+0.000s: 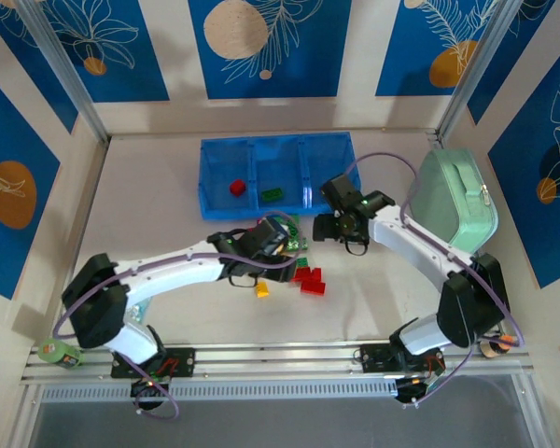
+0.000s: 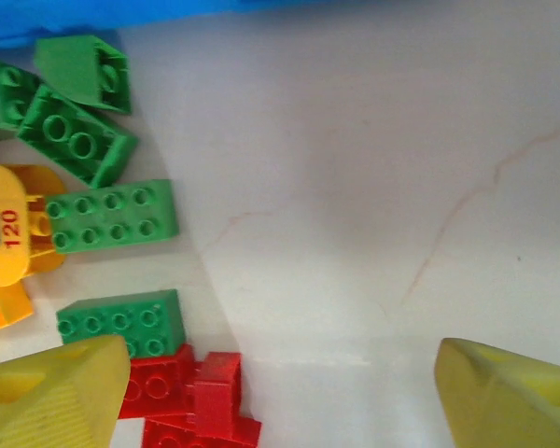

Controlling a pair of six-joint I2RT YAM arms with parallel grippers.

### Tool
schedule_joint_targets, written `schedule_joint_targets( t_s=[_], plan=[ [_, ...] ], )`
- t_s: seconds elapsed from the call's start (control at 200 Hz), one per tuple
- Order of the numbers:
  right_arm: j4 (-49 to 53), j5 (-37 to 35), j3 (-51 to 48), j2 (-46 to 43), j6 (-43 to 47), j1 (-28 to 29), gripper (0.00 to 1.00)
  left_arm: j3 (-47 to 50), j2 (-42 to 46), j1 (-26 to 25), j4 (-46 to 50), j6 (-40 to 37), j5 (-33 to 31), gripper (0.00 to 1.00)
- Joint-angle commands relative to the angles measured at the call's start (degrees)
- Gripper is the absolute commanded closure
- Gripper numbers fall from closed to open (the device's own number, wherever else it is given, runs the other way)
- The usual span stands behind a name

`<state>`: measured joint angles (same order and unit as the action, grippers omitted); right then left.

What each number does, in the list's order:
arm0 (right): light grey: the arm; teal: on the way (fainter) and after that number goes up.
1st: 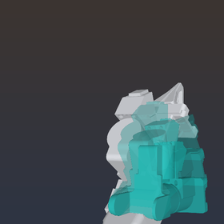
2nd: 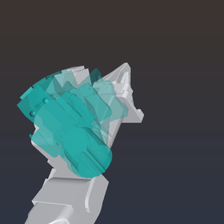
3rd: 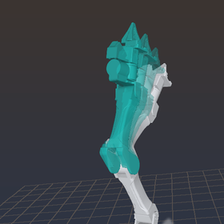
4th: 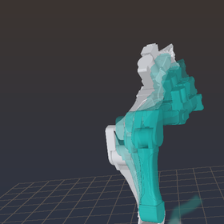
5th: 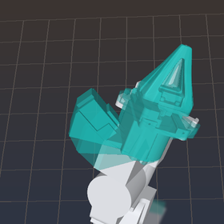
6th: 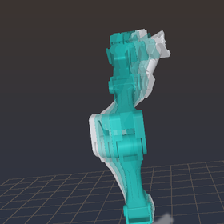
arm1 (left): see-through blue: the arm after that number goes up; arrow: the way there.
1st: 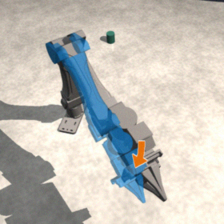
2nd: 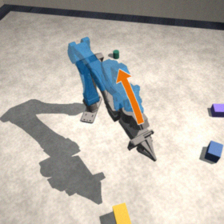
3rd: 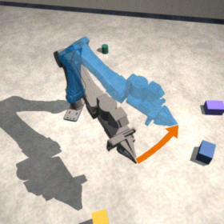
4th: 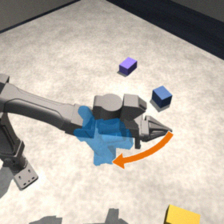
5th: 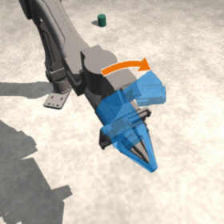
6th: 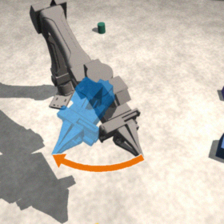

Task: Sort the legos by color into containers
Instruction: Pick up the lego from the middle-left of the table.

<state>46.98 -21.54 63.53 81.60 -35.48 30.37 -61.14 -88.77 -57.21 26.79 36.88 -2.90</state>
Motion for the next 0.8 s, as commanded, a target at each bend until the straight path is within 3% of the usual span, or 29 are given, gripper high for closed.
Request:
schedule_joint_targets(
  t_s=[0.0,0.27,0.795],
  plan=[
    [-3.51,3.46,-3.07,-4.51,-2.74,-2.34,0.14,-5.02,-4.76,-1.63,3.45,-0.80,1.50,0.37],
    [-4.07,4.19,-5.50,-7.20,-2.92,-3.72,0.14,-7.44,-10.90,-2.16,3.64,4.38,1.52,0.36],
    [-5.55,5.07,-9.06,-9.74,-3.76,-4.34,0.14,-11.63,-16.17,-3.80,4.76,4.87,2.03,0.37]
  ],
)
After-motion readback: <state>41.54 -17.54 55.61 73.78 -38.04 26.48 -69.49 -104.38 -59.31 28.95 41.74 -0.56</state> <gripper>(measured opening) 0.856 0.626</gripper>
